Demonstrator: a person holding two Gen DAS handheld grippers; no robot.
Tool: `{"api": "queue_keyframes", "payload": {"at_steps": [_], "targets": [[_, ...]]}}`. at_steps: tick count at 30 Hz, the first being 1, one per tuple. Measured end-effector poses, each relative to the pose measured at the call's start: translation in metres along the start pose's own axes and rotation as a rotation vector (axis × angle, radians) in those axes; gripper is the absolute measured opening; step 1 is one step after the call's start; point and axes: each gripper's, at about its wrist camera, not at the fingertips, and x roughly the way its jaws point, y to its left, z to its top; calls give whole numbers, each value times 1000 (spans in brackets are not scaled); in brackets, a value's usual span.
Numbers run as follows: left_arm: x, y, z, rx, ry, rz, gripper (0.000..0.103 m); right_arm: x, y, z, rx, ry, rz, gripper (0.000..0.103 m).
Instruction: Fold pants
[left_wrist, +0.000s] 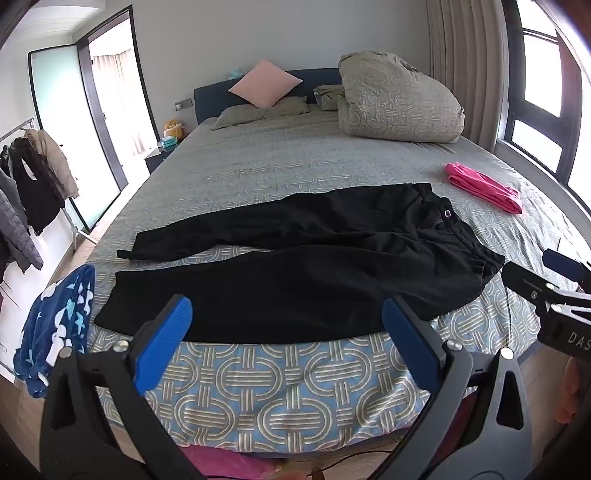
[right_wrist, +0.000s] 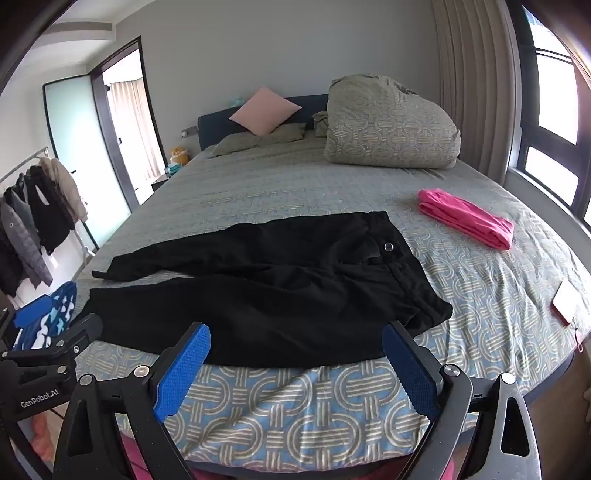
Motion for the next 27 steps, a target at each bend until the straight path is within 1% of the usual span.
{"api": "queue_keyframes", "payload": {"at_steps": [3,6,8,16,27], "targets": [[-2,0,-2,-6,-1,-5,103,-4,1,0,-8,-12,-3,96],[-2,5,-1,-10,-4,1,103,-6,3,1,-9,-18,0,96],[-3,2,-2,-8,-12,10,103,-7,3,1,-7,-20,1,96],[-2,7,-3,-13,8,1,103,-7,4,0,-3,-17,10,96],[-1,5,-4,-6,3,5,103,-7,1,-1,15,-12,15,96]]}}
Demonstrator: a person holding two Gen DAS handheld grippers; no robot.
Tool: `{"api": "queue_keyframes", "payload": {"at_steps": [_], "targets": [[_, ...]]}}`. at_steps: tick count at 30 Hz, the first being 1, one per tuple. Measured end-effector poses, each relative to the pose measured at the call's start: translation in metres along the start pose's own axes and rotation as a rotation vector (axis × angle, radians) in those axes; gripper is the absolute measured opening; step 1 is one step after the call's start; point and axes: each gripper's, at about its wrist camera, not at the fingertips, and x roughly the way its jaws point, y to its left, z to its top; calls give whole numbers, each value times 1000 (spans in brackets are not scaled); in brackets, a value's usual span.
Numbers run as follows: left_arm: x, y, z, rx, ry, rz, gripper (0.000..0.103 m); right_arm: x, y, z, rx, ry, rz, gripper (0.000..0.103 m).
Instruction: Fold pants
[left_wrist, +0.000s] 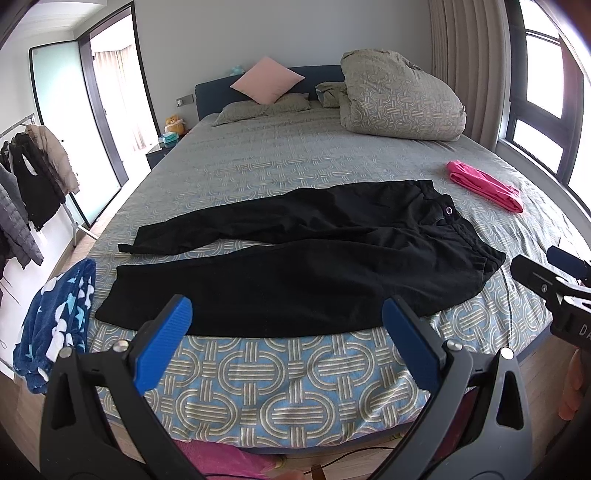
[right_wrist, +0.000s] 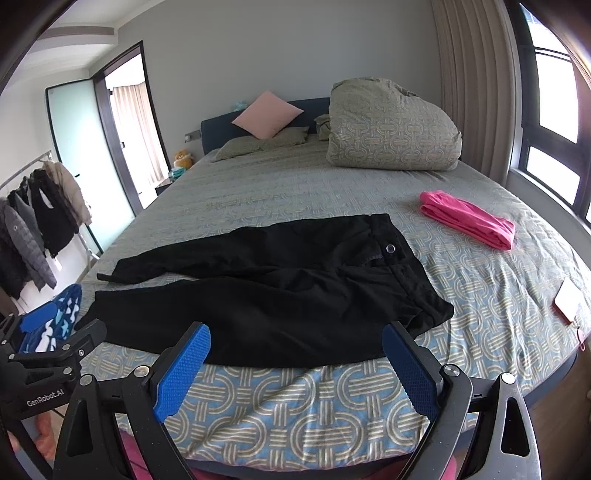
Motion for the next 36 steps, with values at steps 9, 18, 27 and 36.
{"api": "queue_keyframes", "payload": {"at_steps": [9,18,27,36], "targets": [[0,0,-1,1,6,2,103,1,-4,-1,18,6,13,96],[-1,-2,-3,-6,10,-3,103,2,-4,-1,30,11,22,96],[-2,-1,-2,-14,16,-5,103,2,-1,-2,6,13,23,96],[-1,0,-1,-17,-4,-8,103,5,1,-1,-5,16,22,96]]}}
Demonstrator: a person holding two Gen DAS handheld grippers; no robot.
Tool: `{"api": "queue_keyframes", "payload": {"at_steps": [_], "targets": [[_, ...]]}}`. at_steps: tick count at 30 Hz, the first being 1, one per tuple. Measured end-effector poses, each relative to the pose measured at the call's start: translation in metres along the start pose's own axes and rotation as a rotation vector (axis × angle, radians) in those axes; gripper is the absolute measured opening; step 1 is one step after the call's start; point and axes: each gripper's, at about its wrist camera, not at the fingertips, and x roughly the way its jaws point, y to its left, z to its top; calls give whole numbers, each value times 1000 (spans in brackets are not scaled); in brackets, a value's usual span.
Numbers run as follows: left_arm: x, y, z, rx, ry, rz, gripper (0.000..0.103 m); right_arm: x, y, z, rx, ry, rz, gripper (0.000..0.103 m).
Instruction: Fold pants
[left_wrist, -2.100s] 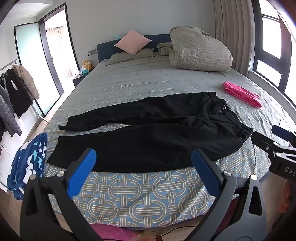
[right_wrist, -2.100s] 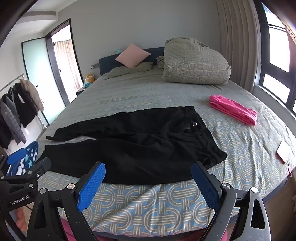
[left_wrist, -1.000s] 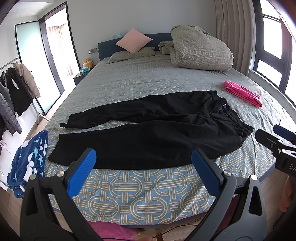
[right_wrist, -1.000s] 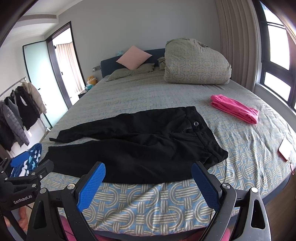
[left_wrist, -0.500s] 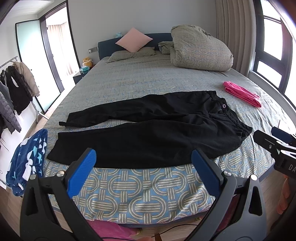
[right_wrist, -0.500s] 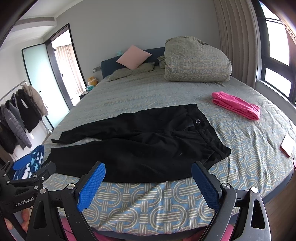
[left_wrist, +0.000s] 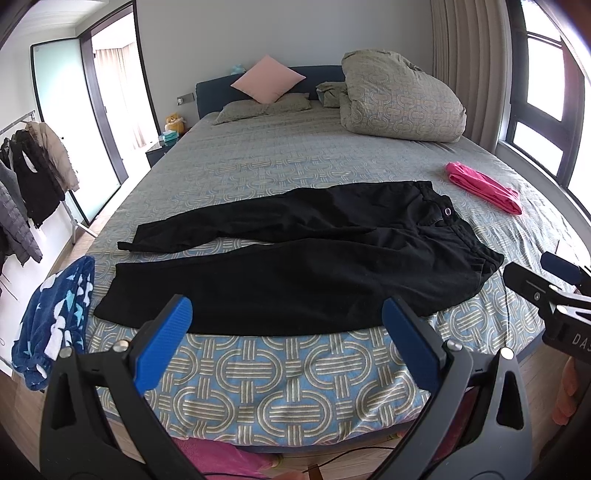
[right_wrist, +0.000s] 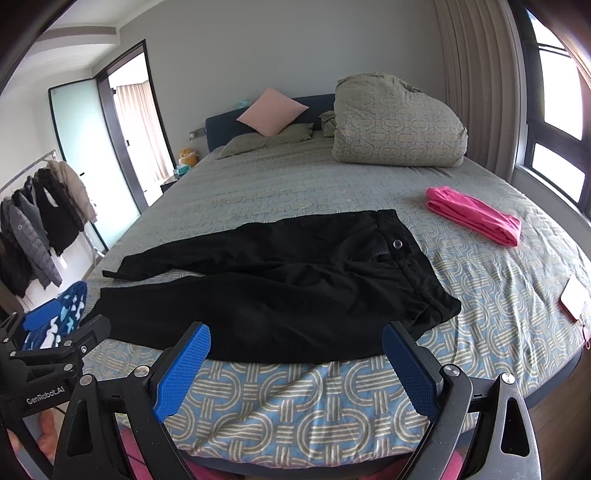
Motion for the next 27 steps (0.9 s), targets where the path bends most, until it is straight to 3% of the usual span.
{"api": "queue_keyframes", "payload": {"at_steps": [10,15,20,24,26,27], "targets": [[13,6,7,14,27,37,103,12,-1,10,-15,11,-10,96],[29,28,19,-3,43,64,103,32,-10,24,-29,64,-26,96],[65,82,43,-135,120,91,103,63,-36,60,-22,141,-49,96],[105,129,76,-156,222,206,103,110,-60,110,23,235,-30,95],[136,155,96,-199,298,234,103,141,-70,136,71,300,-17,90],[150,162,102,-222,350,237,103,156,-74,147,98,332,-11,82]]}}
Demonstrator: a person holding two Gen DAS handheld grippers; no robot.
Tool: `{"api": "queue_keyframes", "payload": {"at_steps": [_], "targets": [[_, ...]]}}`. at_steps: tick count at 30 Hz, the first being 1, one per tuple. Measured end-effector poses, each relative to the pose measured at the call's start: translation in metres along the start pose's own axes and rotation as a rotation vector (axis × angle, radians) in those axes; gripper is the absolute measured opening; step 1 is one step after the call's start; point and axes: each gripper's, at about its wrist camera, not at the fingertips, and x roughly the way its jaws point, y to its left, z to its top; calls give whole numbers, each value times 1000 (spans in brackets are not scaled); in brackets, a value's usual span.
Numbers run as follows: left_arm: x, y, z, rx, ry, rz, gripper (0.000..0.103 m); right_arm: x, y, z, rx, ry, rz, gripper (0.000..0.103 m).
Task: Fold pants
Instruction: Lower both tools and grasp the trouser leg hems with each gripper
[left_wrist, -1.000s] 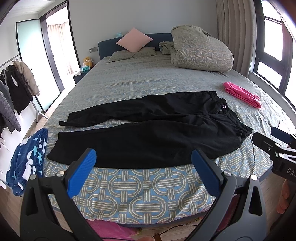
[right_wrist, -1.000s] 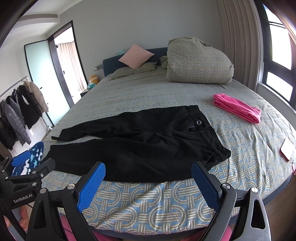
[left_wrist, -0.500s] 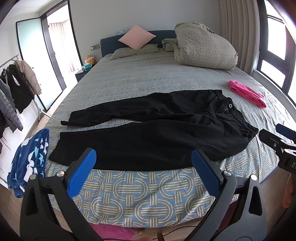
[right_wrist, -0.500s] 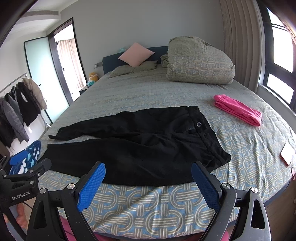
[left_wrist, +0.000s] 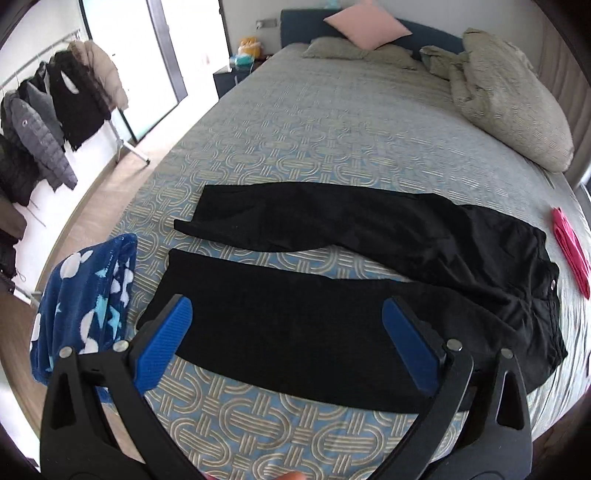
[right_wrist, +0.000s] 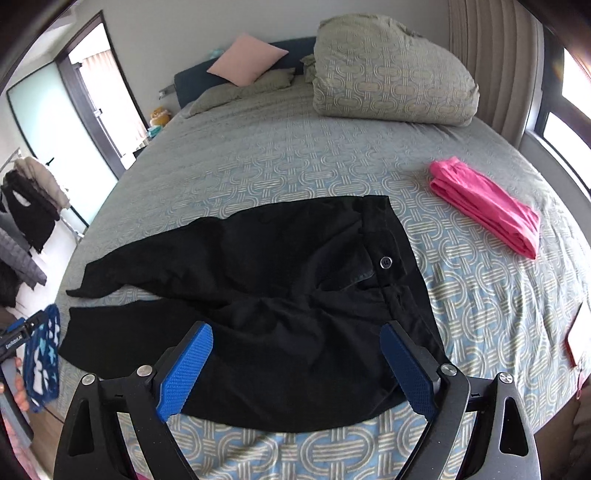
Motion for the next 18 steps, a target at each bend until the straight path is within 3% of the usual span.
{"api": "queue_keyframes", "payload": {"at_steps": [4,5,10,13,16,18], "targets": [[63,22,62,-155,161,-27,93,69,-8,73,138,169,17,49],[84,22,74,-188,223,-56,93,90,-10,88,178,215,21,45],[197,27,113,-406,567,-183,70,187,-26,135,464,406,40,44],[234,32,125,-499,622,-134,69,222,-36,155,558,424,21,45],[260,38,137,-524,636,-78,69,248,-46,168,623,452,-7,45],[274,41,140,-538,676,-78,69,268,-56,170,712,498,5,45]]}}
